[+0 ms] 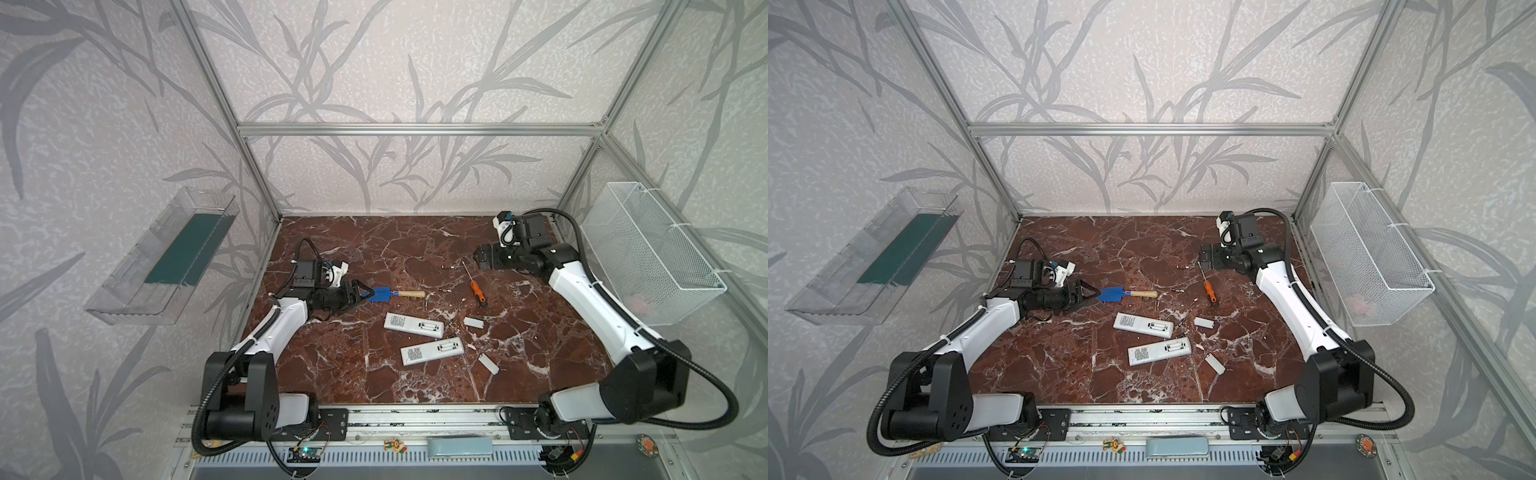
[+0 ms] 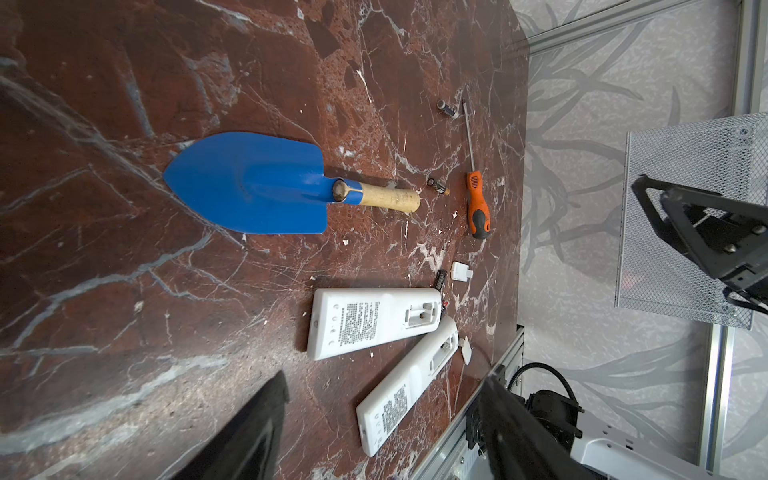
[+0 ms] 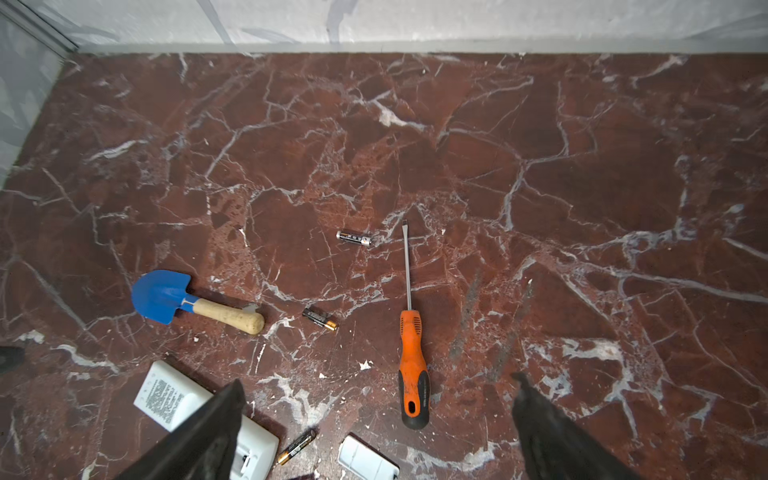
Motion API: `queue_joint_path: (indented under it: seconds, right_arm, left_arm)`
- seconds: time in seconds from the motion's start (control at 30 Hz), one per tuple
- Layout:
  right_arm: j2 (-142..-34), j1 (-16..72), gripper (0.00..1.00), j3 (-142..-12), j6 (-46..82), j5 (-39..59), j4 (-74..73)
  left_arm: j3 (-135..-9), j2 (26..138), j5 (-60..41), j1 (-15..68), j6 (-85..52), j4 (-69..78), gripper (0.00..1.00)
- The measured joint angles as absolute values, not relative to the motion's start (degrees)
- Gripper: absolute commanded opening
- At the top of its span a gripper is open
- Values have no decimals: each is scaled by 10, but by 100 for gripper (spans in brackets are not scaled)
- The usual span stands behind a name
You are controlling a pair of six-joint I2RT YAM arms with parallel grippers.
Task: Unload the batteries from the remote control
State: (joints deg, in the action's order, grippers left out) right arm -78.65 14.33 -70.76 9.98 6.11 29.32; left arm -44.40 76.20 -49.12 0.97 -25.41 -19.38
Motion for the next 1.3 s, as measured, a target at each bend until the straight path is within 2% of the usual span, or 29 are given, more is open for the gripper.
queue_joint_path:
  seconds: [0.07, 0.27, 0.37, 0.57, 0.83, 1.17, 1.3]
  right_arm:
    - [-742, 143, 99, -653, 93, 66, 223]
    - [-615, 143, 99, -396, 32, 73, -105]
    - [-601, 142, 99, -307, 11, 53, -204]
    - [-593, 125, 99, -287, -12, 22, -251]
    - [-602, 82, 99, -281, -34, -4, -242]
    - [-754, 69, 99, -271, -46, -31, -278]
    - [-781, 62, 99, -264, -43, -32, -306]
  left_arm:
    - [-444, 761, -489, 10, -254, -195, 79]
    - [-448, 753, -471, 4, -252, -206, 99]
    - [-450, 751, -464, 1, -251, -209, 99]
    - [-458, 731, -438, -1, -247, -226, 99]
    - [-450, 629, -324, -2, -245, -206, 99]
    - [-367, 505, -157, -2, -225, -154, 99]
    - [-332, 465, -115, -2, -202, -116, 99]
